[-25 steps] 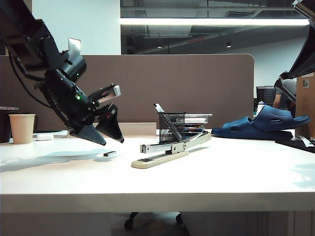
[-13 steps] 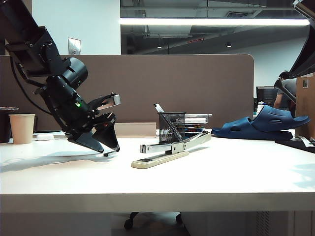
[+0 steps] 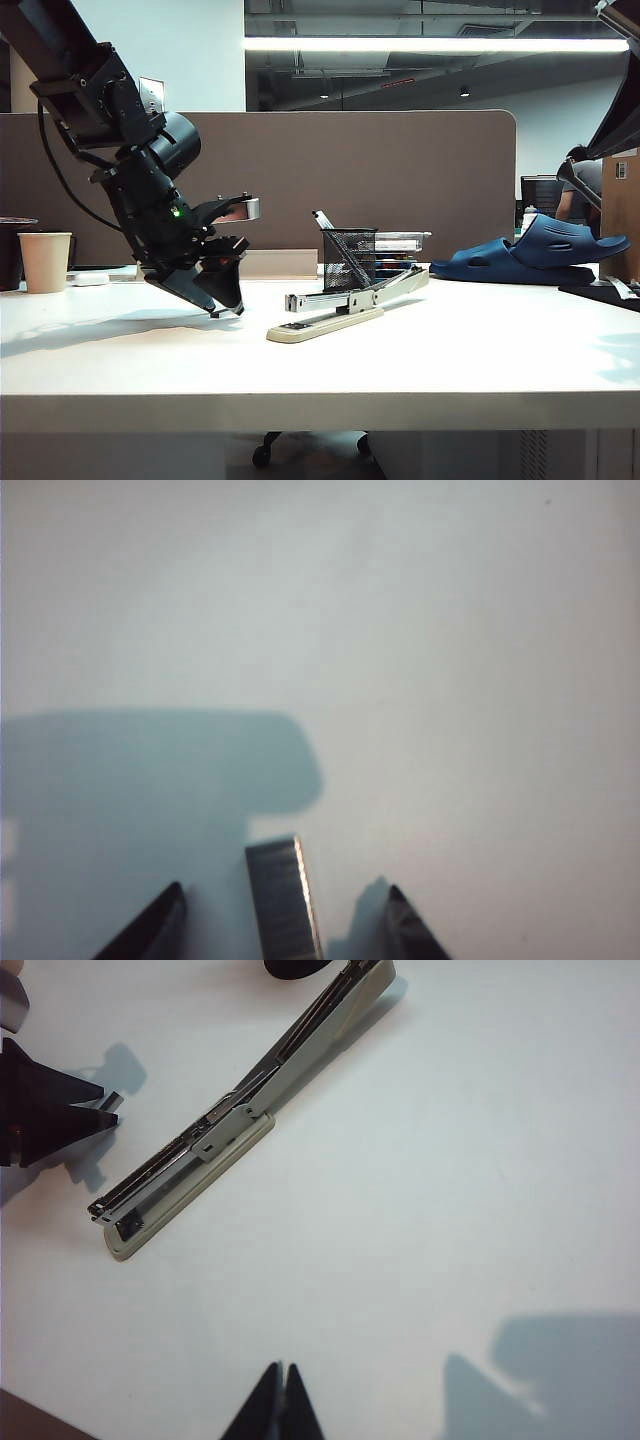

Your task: Pick up a set of staples and put them into the open stapler.

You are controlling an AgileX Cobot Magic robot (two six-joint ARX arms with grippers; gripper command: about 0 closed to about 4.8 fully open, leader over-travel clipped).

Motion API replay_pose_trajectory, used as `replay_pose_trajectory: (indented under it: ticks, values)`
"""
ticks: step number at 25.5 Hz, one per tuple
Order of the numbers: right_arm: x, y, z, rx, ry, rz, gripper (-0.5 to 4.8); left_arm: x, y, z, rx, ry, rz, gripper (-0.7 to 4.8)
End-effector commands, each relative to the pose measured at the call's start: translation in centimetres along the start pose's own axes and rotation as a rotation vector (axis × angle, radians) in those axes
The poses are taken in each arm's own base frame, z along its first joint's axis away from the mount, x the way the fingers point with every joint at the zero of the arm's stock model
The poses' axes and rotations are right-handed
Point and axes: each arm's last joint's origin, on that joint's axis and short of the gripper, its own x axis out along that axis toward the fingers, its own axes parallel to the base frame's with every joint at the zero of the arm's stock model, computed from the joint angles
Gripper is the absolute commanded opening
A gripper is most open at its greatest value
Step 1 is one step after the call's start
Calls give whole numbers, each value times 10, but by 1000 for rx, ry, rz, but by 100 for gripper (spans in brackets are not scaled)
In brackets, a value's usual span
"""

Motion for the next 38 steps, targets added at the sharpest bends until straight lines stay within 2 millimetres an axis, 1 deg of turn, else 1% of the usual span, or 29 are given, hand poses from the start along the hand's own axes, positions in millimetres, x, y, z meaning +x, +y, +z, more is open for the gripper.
replay_pose_trajectory:
  ticks: [1, 3, 6, 9, 12, 15, 18, 25, 26, 30, 35, 36, 37, 38]
  values:
    - [-2, 1, 4, -12, -22, 5, -5, 6, -3, -18, -42, 141, -24, 232]
    - [-2, 1, 4, -12, -22, 5, -5, 6, -3, -18, -41, 141, -24, 230]
    - [-2, 1, 4, -12, -22, 5, -5, 6, -3, -18, -41, 140, -23, 111]
    - [-2, 1, 4, -12, -22, 5, -5, 6, -3, -18, -40, 138, -23, 109]
    - [-2, 1, 4, -12, -22, 5, -5, 5, -3, -17, -39, 129, -29, 74]
    - [-1, 1, 4, -12, -22, 5, -5, 3, -3, -15, -38, 123, -31, 74]
    - [-1, 1, 4, -12, -22, 5, -5, -2, -5, -12, -38, 99, -69, 74]
    - [-1, 1, 4, -11, -22, 5, -5, -10, -5, -6, -31, 74, -63, 73]
    - [-1, 1, 4, -11, -22, 5, -5, -10, -5, -5, -30, 66, -65, 47]
    - [-1, 1, 4, -11, -21, 5, -5, -11, -6, -3, -25, 42, -90, 29]
    - [-1, 1, 4, -11, -21, 5, -5, -11, -5, -1, -19, 17, -90, 35]
    - [-1, 1, 4, -11, -21, 5, -5, -11, -5, -1, -18, 15, -90, 55]
    - [-1, 1, 4, -12, -22, 5, -5, -11, -5, 0, -18, 14, -89, 111]
    - [-1, 1, 4, -12, -22, 5, -5, -11, -5, -1, -18, 15, -89, 148]
